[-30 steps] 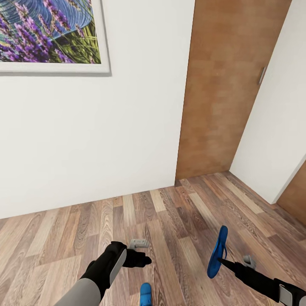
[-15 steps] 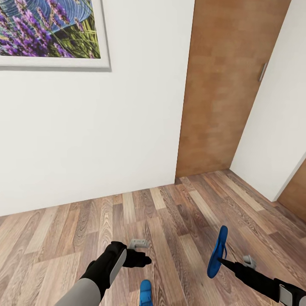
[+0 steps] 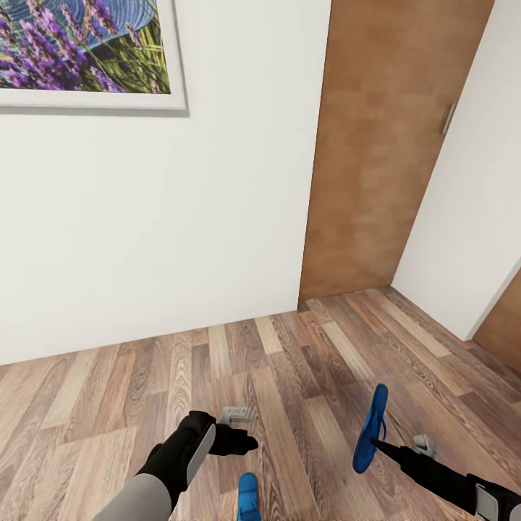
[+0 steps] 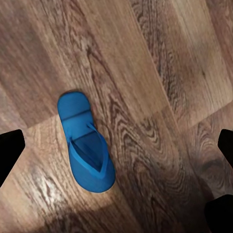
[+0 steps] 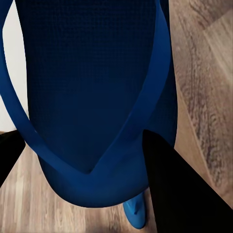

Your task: In the bedroom, move the book from the bed onto either nightstand, and place the two sandals side by side next to the bed.

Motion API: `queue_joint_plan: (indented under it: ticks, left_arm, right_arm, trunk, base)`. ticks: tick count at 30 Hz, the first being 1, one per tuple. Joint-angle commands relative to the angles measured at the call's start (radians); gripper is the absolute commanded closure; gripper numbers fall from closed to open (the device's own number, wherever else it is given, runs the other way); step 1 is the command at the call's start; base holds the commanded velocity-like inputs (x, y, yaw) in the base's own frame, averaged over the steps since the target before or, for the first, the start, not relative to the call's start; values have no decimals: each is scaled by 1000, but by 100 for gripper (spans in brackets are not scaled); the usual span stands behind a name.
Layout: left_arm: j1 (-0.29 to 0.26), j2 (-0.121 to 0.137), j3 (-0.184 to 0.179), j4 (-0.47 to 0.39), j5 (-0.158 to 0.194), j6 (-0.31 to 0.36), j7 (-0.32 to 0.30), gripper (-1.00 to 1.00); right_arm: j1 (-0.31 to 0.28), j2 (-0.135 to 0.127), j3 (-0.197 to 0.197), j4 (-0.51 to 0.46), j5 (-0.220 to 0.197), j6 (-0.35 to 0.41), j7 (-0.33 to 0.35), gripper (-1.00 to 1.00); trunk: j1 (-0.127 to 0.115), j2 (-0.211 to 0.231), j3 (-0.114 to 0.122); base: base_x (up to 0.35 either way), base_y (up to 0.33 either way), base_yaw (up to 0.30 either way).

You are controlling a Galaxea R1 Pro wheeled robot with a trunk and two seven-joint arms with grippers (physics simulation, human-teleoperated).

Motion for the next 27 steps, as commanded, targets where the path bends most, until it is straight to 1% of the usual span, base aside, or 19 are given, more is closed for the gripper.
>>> queue_joint_plan:
  ticks: [1,13,27]
  left_arm:
    - [0,0,-1,-1,7,6,2,-100]
    - [-1,0,-1,-1,7,6,2,-100]
    - [-1,0,-1,-1,7,6,2,-100]
  right_arm:
    - [-2,0,6,3,-12,12,3,100]
    - [-2,0,6,3,-12,11,1,100]
    - [-2,0,7,3,-12,11,-3,100]
  trunk:
    - [4,-8,-4]
    - [50,-92,-42]
    - [56,-95,-96]
  base:
    - [0,0,0]
    - [0,0,0]
    - [0,0,0]
